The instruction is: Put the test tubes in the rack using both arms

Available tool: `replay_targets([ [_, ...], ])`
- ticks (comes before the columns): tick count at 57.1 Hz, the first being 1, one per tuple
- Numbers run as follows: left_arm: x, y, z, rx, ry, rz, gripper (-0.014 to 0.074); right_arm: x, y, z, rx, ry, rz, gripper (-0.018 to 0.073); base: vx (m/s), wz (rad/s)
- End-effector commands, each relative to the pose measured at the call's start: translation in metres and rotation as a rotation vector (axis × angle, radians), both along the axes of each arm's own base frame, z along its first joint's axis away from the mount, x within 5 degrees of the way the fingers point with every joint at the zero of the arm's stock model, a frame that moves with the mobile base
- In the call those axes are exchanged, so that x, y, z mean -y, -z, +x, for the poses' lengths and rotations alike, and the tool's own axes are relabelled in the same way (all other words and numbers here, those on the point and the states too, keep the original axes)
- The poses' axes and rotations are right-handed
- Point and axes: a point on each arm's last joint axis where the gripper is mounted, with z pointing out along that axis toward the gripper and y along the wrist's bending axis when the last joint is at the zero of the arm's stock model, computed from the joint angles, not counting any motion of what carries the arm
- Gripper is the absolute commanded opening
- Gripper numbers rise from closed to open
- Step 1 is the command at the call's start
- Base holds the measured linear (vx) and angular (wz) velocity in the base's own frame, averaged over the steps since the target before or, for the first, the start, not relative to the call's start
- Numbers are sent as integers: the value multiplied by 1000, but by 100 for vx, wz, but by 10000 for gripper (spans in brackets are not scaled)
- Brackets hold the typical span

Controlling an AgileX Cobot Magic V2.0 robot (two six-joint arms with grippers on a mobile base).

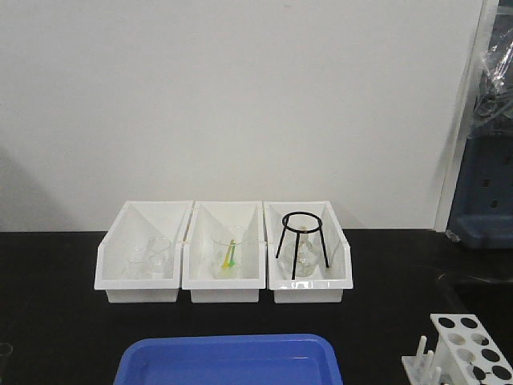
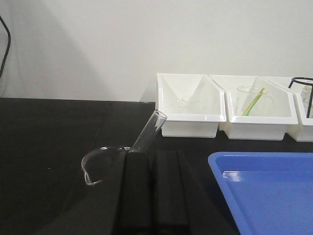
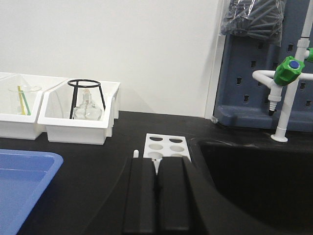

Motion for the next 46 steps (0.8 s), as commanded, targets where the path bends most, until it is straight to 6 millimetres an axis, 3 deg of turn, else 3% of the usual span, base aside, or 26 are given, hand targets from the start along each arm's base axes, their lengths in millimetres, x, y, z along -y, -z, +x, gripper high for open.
replay_targets([
  [1, -1, -17, -3, 119, -10, -8, -4, 0, -3, -1, 77, 0, -13, -8, 0, 0],
  [34, -2, -26, -4, 208, -23, -10, -4, -1, -17, -3, 231, -8, -14, -8, 0, 0],
  [39, -3, -37, -6, 266, -24, -40, -4, -1, -24, -4, 267, -10, 10, -8, 0, 0],
  [46, -2, -69, -16, 349, -24, 9, -4, 0, -46, -8, 252, -9, 46, -8, 0, 0],
])
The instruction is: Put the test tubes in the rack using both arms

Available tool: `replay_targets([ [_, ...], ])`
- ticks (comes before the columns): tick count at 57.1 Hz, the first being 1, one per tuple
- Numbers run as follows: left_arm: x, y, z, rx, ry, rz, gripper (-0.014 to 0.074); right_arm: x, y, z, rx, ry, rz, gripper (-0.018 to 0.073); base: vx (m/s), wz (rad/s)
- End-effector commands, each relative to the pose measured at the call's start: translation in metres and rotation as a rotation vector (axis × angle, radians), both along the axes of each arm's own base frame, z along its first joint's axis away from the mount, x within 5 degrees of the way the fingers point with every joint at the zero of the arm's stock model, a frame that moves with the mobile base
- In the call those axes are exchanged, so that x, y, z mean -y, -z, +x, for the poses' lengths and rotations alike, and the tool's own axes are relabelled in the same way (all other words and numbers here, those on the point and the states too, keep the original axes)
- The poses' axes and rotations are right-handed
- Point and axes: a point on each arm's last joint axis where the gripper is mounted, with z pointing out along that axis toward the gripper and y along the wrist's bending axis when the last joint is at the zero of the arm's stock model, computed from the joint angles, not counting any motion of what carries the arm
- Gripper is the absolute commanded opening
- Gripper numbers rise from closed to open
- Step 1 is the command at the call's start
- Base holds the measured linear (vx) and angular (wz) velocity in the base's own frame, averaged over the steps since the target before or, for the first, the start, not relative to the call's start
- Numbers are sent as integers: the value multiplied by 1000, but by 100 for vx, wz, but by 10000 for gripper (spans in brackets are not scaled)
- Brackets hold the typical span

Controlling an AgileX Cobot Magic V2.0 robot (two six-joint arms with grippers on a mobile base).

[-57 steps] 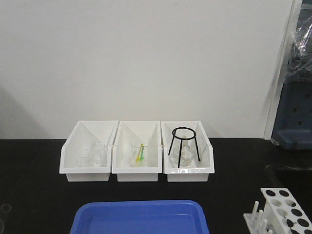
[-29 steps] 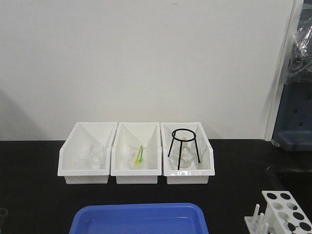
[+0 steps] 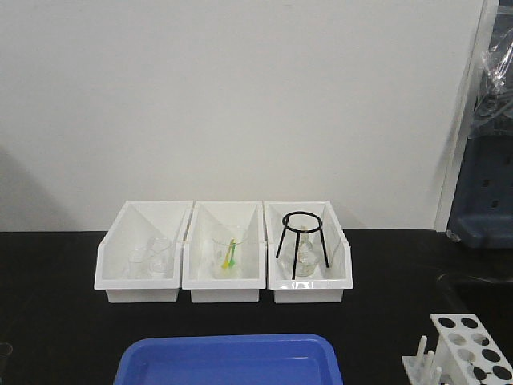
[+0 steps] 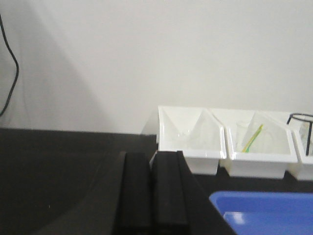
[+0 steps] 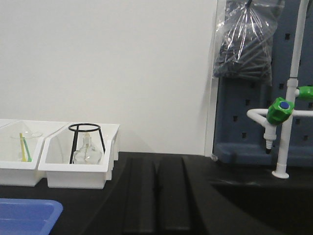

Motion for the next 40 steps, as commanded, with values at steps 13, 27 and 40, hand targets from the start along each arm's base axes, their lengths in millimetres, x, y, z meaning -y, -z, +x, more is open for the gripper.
replay_targets([
  [13, 0, -92, -20, 186, -43, 184, 0, 0, -77, 1, 13, 5, 8, -7, 0, 0],
  [27, 0, -91, 13, 7, -25, 182, 50, 0, -94, 25, 20, 1, 13, 12, 0, 0],
  [40, 0, -83, 34, -100, -16, 189, 228, 1, -83, 50, -105, 0, 24, 151, 0, 0],
])
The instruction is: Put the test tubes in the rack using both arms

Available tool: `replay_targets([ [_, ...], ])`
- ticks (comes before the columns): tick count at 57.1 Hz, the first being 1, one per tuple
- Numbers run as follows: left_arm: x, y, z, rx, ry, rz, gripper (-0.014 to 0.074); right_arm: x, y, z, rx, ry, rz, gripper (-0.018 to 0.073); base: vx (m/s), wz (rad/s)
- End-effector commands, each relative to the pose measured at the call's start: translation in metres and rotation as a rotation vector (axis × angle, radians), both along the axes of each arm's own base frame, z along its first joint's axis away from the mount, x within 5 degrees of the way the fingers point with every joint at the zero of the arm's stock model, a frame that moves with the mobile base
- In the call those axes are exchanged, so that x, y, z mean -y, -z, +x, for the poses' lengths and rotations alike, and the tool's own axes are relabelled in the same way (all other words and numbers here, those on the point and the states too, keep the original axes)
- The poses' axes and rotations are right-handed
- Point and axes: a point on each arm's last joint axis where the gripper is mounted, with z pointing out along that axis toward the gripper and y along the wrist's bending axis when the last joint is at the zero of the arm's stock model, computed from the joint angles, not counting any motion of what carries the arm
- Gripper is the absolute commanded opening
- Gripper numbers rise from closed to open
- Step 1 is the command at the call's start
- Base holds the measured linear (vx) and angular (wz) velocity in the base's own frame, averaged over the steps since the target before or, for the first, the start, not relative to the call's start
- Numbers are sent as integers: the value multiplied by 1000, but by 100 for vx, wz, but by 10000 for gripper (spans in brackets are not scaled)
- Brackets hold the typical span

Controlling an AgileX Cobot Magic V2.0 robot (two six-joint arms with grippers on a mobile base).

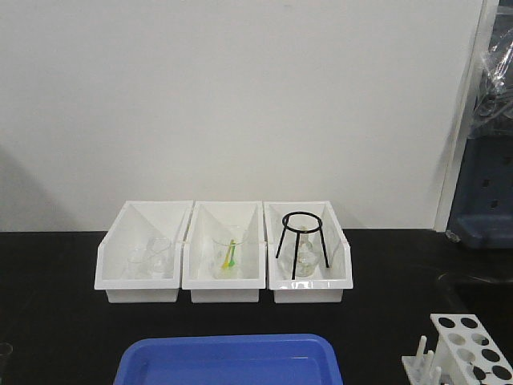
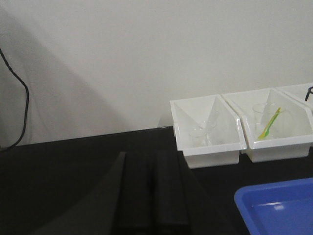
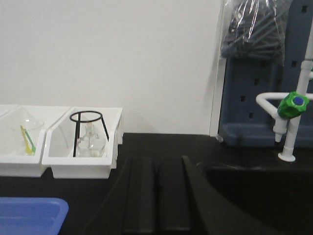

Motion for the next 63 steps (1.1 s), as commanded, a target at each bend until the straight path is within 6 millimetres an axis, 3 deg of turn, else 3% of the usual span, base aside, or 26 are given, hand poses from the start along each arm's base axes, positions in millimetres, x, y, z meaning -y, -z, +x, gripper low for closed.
replay_targets([
  [1, 0, -15, 6, 69, 0, -2, 244, 0, -15, 10, 79, 0, 1, 166, 0, 0],
  [12, 0, -9, 13, 20, 0, -1, 409, 0, -11, 25, 62, -2, -3, 387, 0, 0],
  [19, 0, -2, 20, -49, 1, 7, 464, 0, -9, 31, 52, -2, -1, 459, 0, 0],
  [32, 0, 16, 44, -213, 24, 180, 497, 0, -5, 37, 18, -2, 0, 468, 0, 0],
  [47, 1, 36, 90, -247, 39, 207, 503, 0, -2, 37, 0, -2, 2, 468, 0, 0],
  [63, 2, 56, 118, -270, 46, 204, 506, 0, 1, 37, -34, -1, 0, 467, 0, 0],
])
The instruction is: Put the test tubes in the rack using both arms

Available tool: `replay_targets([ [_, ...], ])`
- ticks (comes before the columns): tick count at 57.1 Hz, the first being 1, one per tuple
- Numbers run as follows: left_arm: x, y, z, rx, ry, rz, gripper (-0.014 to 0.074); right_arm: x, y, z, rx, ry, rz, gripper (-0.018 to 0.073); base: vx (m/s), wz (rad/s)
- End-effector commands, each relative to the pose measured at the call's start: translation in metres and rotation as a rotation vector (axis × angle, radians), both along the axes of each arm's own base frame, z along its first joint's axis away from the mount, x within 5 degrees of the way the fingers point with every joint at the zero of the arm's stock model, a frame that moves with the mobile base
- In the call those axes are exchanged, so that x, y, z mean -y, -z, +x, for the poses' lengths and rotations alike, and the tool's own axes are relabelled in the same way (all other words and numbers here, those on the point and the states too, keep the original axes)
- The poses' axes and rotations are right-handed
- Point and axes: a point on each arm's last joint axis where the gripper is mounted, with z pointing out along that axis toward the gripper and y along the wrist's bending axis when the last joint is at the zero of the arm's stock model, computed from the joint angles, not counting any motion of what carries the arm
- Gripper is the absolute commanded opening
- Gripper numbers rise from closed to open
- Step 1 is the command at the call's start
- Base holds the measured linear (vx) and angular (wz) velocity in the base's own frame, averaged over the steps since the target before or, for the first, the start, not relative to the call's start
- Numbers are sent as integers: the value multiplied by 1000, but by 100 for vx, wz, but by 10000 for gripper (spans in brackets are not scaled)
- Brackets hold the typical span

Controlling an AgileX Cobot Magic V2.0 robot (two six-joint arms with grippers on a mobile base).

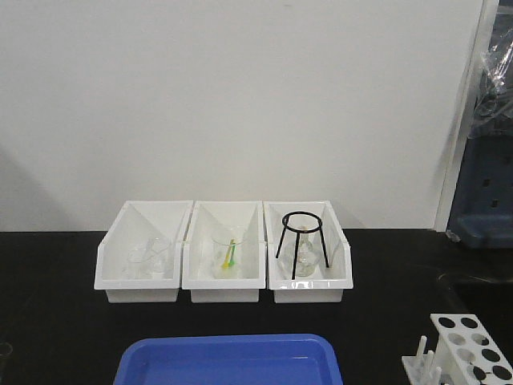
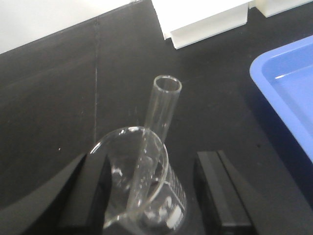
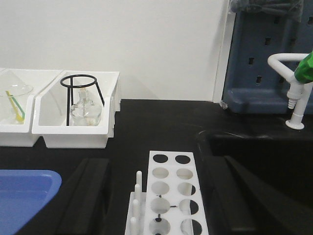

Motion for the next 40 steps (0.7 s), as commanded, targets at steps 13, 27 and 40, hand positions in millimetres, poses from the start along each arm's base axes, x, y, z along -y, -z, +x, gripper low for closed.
replay_targets([
  [13, 4, -7, 30, 201, 42, 12, 506, 0, -12, 3, 53, 2, -3, 467, 0, 0],
  [27, 5, 4, 45, 252, 49, 0, 506, 0, -12, 3, 55, 2, -3, 467, 0, 0],
  [40, 5, 12, 53, 278, 53, -7, 506, 0, -12, 3, 55, 2, -3, 467, 0, 0],
])
